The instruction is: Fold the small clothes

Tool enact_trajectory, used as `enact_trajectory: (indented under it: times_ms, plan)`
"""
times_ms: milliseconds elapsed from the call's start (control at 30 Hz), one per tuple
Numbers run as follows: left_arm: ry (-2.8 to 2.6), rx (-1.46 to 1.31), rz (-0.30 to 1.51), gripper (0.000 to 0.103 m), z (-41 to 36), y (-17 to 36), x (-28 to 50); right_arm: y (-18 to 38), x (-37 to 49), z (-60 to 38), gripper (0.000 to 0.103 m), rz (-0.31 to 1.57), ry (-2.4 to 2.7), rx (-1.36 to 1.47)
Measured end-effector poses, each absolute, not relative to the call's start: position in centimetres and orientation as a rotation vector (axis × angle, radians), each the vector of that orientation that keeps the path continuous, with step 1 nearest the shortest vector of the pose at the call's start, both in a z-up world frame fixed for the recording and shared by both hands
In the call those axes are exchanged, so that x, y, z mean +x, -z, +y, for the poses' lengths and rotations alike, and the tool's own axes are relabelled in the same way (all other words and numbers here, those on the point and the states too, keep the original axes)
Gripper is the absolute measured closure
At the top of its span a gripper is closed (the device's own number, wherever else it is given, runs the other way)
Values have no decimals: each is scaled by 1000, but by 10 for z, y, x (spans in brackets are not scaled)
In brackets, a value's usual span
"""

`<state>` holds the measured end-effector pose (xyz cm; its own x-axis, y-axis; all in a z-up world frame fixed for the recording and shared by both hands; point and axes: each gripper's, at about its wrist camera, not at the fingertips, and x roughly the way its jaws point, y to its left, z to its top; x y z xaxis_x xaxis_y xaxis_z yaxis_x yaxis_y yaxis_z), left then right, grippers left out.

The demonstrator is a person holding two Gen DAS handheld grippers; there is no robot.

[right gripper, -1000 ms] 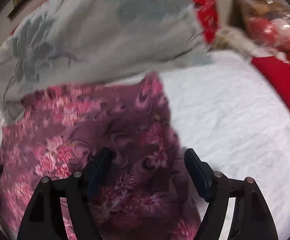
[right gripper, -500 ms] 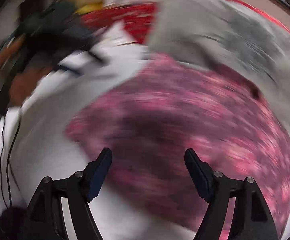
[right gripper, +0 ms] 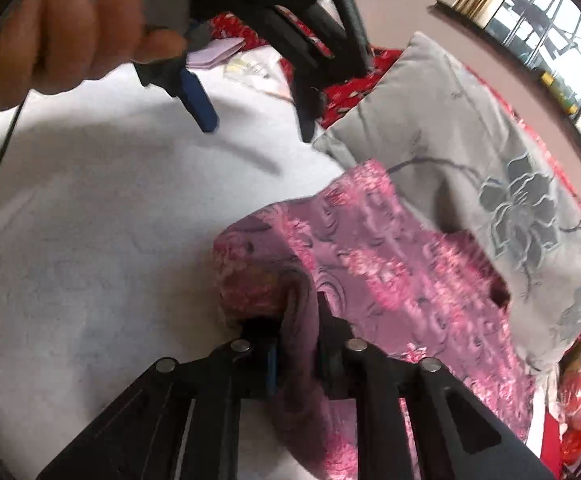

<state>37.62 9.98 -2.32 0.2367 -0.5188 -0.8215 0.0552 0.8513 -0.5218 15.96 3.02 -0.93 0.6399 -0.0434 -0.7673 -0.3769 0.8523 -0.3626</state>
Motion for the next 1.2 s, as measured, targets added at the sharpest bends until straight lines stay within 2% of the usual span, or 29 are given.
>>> enact_trajectory:
  times_ms: [200, 400, 433, 467, 500, 533, 600, 767, 1200]
  plan:
    - [475, -490, 1342, 27, 71, 39, 404, -21, 145, 13, 92, 726, -174, -494]
    - [509, -454, 1404, 29, 27, 61, 421, -29, 149, 3, 92, 716, -183, -451]
    - [511, -435, 1402, 40, 20, 62, 422, -29, 149, 2, 92, 716, -182, -442]
    - [522, -423, 1390, 63, 13, 60, 422, -29, 150, -1, 92, 718, -182, -430]
    - [531, -407, 1380, 73, 7, 58, 422, -31, 149, -3, 92, 722, -181, -414]
    - [516, -384, 1367, 82, 2, 55, 423, -32, 149, -6, 92, 724, -178, -399]
    - [505, -365, 1334, 87, -4, 48, 422, -36, 146, -12, 92, 722, -168, -366]
    - [535, -340, 1252, 91, -25, 20, 411, -54, 142, -42, 92, 725, -130, -234]
    - [583, -272, 1175, 93, -125, -26, 362, -88, 115, -164, 94, 785, 1, 259]
